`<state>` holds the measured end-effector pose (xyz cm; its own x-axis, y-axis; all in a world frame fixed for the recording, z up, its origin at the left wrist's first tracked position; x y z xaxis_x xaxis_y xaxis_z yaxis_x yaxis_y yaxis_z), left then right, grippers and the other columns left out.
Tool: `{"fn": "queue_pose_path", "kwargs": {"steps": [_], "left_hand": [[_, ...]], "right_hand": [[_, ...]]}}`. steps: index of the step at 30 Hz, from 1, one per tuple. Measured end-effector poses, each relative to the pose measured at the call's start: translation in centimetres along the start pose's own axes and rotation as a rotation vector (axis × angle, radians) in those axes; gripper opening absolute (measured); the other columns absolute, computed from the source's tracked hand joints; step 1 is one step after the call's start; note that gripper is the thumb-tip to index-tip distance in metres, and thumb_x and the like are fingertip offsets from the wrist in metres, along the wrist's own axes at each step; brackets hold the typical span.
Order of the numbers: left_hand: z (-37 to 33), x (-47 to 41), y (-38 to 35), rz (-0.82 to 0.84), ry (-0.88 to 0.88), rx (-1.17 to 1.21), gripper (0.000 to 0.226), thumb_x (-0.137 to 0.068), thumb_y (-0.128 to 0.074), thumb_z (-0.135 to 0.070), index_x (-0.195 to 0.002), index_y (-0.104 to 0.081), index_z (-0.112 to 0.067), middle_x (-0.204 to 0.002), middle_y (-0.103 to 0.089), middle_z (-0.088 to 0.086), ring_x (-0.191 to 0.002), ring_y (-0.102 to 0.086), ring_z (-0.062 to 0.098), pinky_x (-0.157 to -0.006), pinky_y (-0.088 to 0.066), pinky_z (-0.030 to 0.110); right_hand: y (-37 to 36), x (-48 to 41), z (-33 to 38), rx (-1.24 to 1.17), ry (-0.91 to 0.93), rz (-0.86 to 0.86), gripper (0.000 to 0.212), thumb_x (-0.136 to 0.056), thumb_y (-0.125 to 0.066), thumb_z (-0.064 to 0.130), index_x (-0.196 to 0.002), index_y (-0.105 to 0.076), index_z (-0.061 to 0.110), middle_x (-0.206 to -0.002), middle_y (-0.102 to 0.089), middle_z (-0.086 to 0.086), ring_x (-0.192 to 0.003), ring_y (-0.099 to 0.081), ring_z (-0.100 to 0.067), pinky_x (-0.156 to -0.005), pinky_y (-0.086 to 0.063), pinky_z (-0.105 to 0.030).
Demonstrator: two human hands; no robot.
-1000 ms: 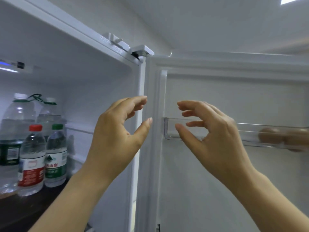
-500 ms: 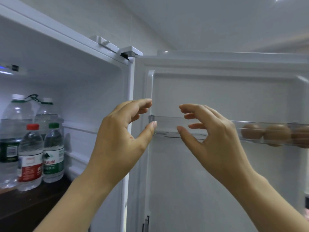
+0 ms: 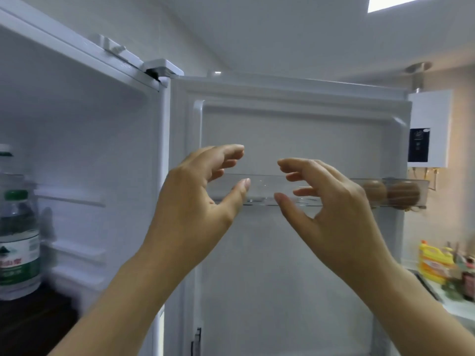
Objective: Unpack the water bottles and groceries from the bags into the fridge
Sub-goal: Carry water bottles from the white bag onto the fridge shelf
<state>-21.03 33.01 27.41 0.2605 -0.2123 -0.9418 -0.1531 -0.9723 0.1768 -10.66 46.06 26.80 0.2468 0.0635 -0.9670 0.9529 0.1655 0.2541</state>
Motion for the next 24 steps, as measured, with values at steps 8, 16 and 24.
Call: {"fn": "queue_pose_path", "kwargs": {"steps": [8,16,24], "left_hand": [[-2.4,0.2,-5.7,0.144,-0.068,0.23,0.042,-0.077,-0.065,-0.03,-0.119,-0.064,-0.026,-0.114,-0.064,-0.016,-0.105,-0.06,-0.004,-0.091,-0.049,0.018],[-6.9,1.4,-12.4,0.229,-0.12,0.466,0.04,-0.077,-0.066,-0.027,-0.117,-0.065,-0.022,-0.11,-0.066,-0.013,-0.102,-0.063,0.002,-0.089,-0.053,0.027],[-14.9,2.9,-19.4,0.33,-0.172,0.644,0.043,-0.08,-0.072,-0.019,-0.121,-0.062,-0.023,-0.117,-0.065,-0.011,-0.103,-0.061,-0.002,-0.092,-0.046,0.012]], "right_hand": [[5.3,1.9,-1.9,0.265,-0.129,-0.023,0.041,-0.082,-0.074,0.017,-0.121,-0.062,0.017,-0.111,-0.066,0.006,-0.09,-0.065,-0.005,-0.079,-0.055,-0.019],[13.2,5.7,-3.1,0.553,-0.285,0.008,0.044,-0.082,-0.073,0.025,-0.124,-0.06,0.026,-0.114,-0.059,0.016,-0.086,-0.063,-0.002,-0.077,-0.05,-0.011],[23.1,9.2,-2.9,0.816,-0.378,0.013,0.048,-0.08,-0.074,0.03,-0.126,-0.058,0.027,-0.115,-0.059,0.015,-0.085,-0.058,0.003,-0.074,-0.043,-0.007]]}}
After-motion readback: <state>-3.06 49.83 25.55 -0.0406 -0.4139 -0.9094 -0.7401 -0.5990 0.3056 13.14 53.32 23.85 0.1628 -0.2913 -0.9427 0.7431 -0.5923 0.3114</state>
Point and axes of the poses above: each hand's wrist, its own x-axis away from the middle knuckle, its own y-axis out of the back of the hand, z = x × y, the point moved 10 cm from there along -x, towards the middle knuckle
